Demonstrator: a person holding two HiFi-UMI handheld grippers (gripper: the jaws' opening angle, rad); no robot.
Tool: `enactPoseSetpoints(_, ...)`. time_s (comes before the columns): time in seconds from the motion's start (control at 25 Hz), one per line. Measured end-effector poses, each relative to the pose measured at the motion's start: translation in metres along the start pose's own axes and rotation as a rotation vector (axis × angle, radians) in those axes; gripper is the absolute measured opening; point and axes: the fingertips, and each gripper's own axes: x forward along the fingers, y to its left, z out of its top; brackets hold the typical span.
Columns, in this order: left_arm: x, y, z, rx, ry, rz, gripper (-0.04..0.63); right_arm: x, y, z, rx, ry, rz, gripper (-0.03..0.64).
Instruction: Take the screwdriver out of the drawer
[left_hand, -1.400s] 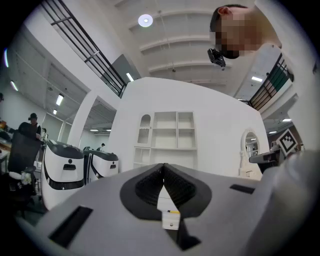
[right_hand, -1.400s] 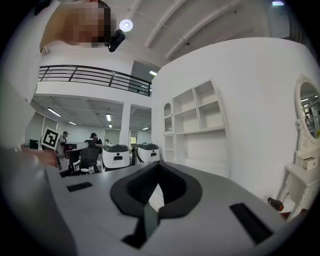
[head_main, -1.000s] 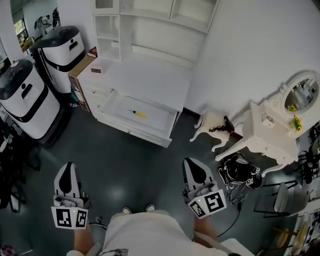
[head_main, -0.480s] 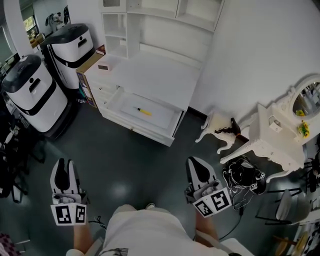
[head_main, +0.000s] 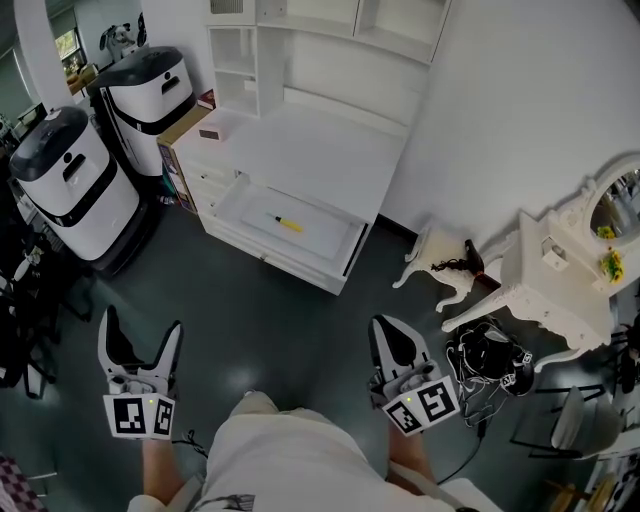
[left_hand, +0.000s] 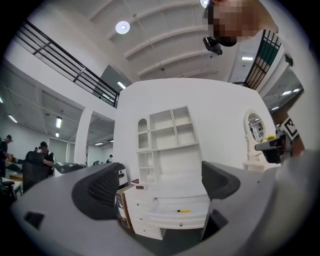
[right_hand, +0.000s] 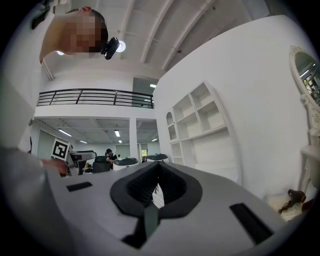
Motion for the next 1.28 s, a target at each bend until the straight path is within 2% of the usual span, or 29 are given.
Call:
enactPoseSetpoints(0.32,0.027,-0.004,-0.03,-0.015,0.052,-0.029,0.496,0.013,-0.013,-0.024,0.015,0.058,-0.026,0.009)
enactPoseSetpoints(0.6,0.101,0.002,-0.067,-0.06,0.078,-0.097,0.495,0.062,-0.038,-0.033,-0.003,0.099,-0.071,0.009)
enactPoseSetpoints(0.76,0.161,0.02,-0.083,-0.077,0.076,-0.128,0.495,0.117,-0.055,-0.035,-0.02,0.123,-0.089,0.009)
enactPoseSetpoints(1.04,0.274,0.068,-0.129,-0.151,0.133,-0.197,0.495,0.246,-0.071,-0.021,-0.06,0.145,-0.111,0.009)
enactPoseSetpoints(1.28,0.362,0.075,-0.156,-0.211,0.155,-0.322,0.495,0.313,-0.086,-0.018,-0.082,0.179,-0.182,0.009)
